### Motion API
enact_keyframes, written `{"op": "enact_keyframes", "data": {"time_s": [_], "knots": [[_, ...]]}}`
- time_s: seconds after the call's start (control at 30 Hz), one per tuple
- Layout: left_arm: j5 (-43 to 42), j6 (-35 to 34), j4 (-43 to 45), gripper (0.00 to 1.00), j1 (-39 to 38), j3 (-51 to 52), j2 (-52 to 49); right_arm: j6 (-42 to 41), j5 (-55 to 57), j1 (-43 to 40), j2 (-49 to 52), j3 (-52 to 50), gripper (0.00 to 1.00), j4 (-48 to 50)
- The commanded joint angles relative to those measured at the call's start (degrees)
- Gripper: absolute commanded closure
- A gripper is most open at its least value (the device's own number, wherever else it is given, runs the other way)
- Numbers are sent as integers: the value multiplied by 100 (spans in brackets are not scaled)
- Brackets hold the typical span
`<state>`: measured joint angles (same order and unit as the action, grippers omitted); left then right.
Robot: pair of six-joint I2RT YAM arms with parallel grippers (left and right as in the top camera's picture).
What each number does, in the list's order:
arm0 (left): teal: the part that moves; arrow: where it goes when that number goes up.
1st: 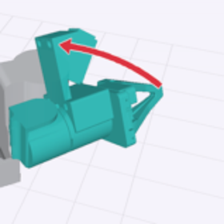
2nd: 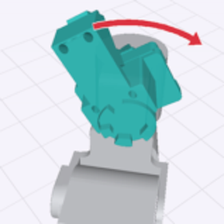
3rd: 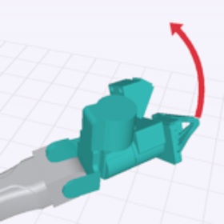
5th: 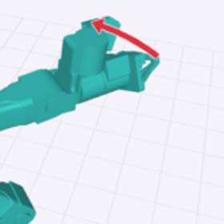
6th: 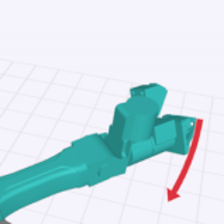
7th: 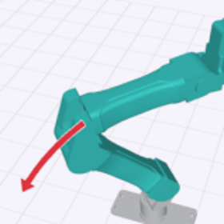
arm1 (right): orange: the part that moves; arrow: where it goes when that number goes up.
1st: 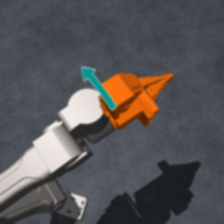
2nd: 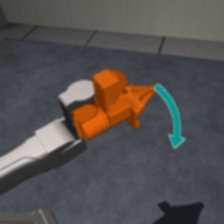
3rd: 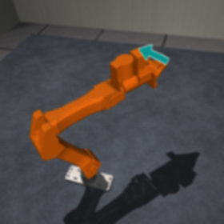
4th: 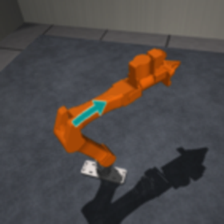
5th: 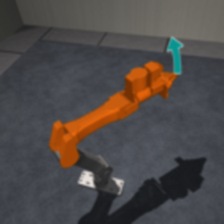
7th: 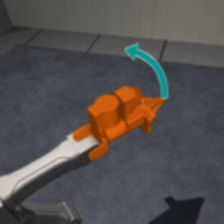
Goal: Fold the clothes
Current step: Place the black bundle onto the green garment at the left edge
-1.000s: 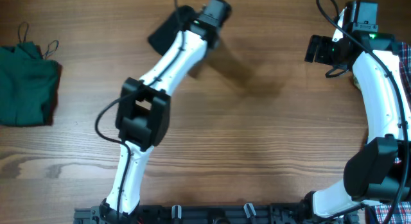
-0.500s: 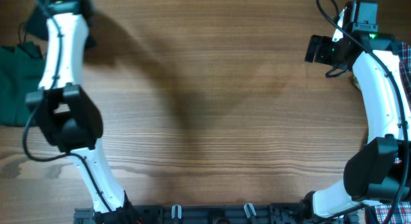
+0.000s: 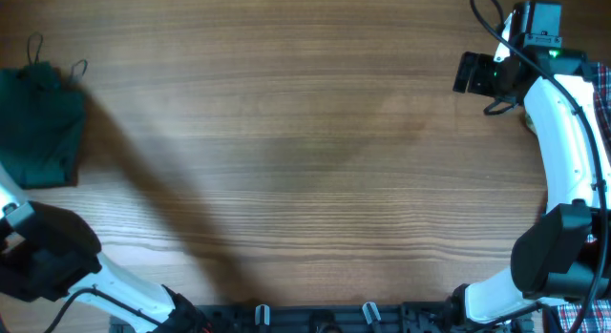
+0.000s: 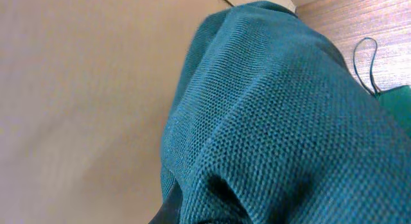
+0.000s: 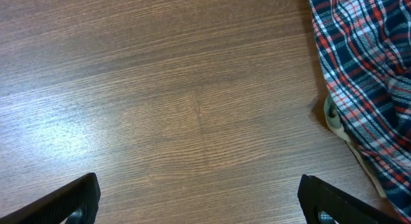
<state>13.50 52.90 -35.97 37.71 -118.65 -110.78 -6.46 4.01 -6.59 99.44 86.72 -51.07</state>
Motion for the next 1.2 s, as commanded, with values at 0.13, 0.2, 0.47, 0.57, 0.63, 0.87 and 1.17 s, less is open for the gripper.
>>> {"op": "enact_keyframes", "data": {"time_s": [0.13,0.2,0.47,0.57,0.63,0.87,1.17], "knots": [[-857,92,273,96,651,-46,-590,-105,72,-2,-96,55,0,28],[-855,232,289,96,695,-46,-855,-105,72,-2,-96,55,0,31],[-1113,520,208,96,944,-46,-1204,-105,74,-2,-96,55,0,31],[-970,555,562,96,970,-46,-1196,-105,72,-2,-96,55,0,33],[-962,844,756,96,1080,-46,-1191,-107,72,-2,-96,55,0,35],[-1606,146,-17,96,1204,-44,-1381,-105,72,-2,-96,55,0,48],[-1775,-688,-758,96,496,-44,-1541,-107,74,-2,-96,55,0,48]]}}
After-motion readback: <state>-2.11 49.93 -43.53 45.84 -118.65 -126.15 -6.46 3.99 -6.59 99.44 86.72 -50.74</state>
